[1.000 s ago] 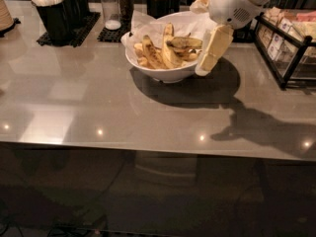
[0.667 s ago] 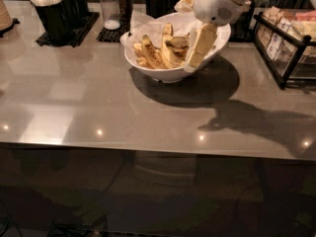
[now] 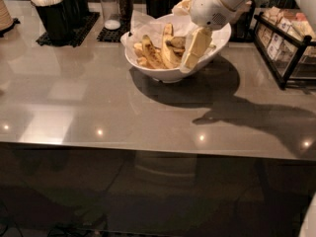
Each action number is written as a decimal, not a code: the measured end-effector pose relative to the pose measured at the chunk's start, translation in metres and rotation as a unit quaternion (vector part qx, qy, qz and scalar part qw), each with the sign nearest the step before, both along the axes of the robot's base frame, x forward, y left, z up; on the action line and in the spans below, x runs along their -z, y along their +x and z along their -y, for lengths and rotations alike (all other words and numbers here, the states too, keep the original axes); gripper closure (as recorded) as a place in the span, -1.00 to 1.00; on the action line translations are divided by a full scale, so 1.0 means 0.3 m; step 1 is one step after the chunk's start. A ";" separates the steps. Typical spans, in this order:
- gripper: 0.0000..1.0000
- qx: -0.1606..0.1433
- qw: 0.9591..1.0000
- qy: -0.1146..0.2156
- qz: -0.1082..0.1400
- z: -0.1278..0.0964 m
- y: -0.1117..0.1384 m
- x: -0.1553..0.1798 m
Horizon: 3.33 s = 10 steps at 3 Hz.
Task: Pick banana from white bowl
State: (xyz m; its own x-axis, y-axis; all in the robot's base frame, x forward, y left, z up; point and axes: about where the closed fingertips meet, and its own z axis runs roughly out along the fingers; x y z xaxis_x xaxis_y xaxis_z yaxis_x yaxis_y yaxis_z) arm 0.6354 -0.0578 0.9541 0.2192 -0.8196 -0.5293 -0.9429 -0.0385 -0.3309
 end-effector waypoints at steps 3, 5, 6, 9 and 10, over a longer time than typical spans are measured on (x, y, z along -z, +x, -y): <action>-1.00 -0.019 0.999 0.022 0.023 -0.072 0.167 0.043; -0.17 -0.019 0.999 0.023 0.023 -0.072 0.168 0.043; 0.30 -0.019 0.999 0.023 0.023 -0.072 0.168 0.043; 1.00 -0.006 0.996 0.028 0.080 -0.050 0.114 -0.055; 1.00 -0.006 0.991 0.054 0.121 -0.015 0.054 -0.146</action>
Offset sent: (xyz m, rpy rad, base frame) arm 0.0597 0.0227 -0.0117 0.0451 -0.0507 0.0590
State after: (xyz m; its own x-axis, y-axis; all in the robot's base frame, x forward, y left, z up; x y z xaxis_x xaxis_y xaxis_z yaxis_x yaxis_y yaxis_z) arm 0.6517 -0.0534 0.9978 0.3603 -0.7572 -0.5449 -0.8348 -0.0010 -0.5505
